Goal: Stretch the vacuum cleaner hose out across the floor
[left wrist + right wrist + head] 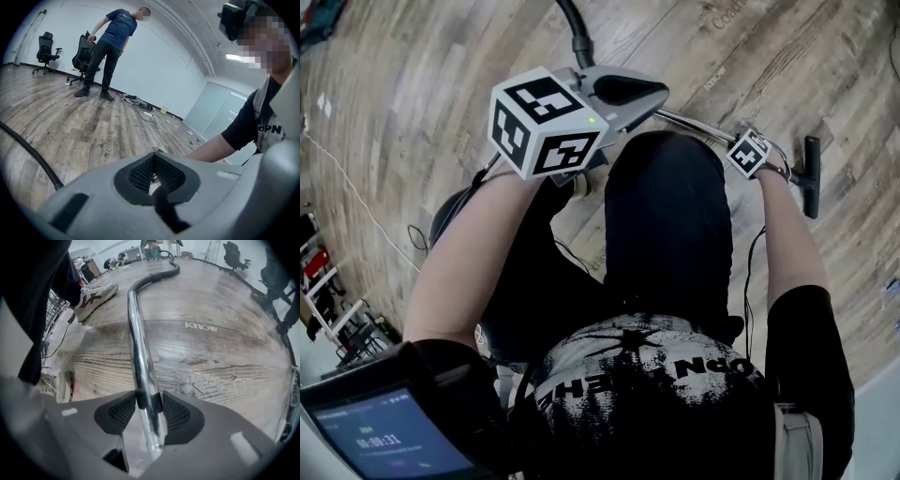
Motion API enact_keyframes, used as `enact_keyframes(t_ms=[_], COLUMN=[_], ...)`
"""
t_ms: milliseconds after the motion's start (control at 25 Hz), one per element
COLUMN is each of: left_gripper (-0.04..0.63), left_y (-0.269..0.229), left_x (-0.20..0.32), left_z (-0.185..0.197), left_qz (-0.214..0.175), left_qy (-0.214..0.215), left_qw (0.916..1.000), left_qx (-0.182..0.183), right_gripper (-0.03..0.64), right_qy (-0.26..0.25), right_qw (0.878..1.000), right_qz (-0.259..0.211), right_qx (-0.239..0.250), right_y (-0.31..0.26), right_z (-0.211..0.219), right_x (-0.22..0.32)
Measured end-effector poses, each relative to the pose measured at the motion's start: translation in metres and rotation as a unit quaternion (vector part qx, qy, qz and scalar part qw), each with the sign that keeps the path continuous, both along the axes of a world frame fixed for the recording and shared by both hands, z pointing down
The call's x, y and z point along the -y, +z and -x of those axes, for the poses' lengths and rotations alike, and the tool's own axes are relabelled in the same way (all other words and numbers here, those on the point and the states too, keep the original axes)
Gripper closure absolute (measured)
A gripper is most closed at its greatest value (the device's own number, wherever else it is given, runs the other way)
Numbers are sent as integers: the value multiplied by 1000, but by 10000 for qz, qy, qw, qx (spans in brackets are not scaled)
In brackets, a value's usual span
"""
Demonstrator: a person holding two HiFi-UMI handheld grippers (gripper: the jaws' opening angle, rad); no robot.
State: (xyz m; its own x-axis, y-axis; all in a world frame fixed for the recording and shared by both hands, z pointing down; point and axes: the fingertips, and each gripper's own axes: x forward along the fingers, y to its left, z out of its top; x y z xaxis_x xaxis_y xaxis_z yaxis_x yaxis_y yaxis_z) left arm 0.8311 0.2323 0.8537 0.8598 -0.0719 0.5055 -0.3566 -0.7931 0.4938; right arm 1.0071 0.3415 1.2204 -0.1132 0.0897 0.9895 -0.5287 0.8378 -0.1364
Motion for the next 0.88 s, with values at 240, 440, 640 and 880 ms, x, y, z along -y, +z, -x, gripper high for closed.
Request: enact_keyframes(t_ms=[240,440,640,880], left_gripper=[595,595,595,595], left_y=[9,17,16,19], left_x=[3,3,5,-6], left_z=[-3,-10,-11,-18], left_qz=[-11,-28,-48,-117], left_qy=[72,243,285,467], left_qw=[10000,9997,9996,9988], left_qx=[48,87,71,119], right_gripper=[437,505,546,611], right_qy=[153,366,398,527], right_qw=[9998,9984,9984,9971], right_qz=[-89,-368,-279,-472], right_qx=[7,234,299,262], right_y=[-6,-25,-32,-29], right_z=[-13,-5,-4,-13], right_x=[-1,12,10,15])
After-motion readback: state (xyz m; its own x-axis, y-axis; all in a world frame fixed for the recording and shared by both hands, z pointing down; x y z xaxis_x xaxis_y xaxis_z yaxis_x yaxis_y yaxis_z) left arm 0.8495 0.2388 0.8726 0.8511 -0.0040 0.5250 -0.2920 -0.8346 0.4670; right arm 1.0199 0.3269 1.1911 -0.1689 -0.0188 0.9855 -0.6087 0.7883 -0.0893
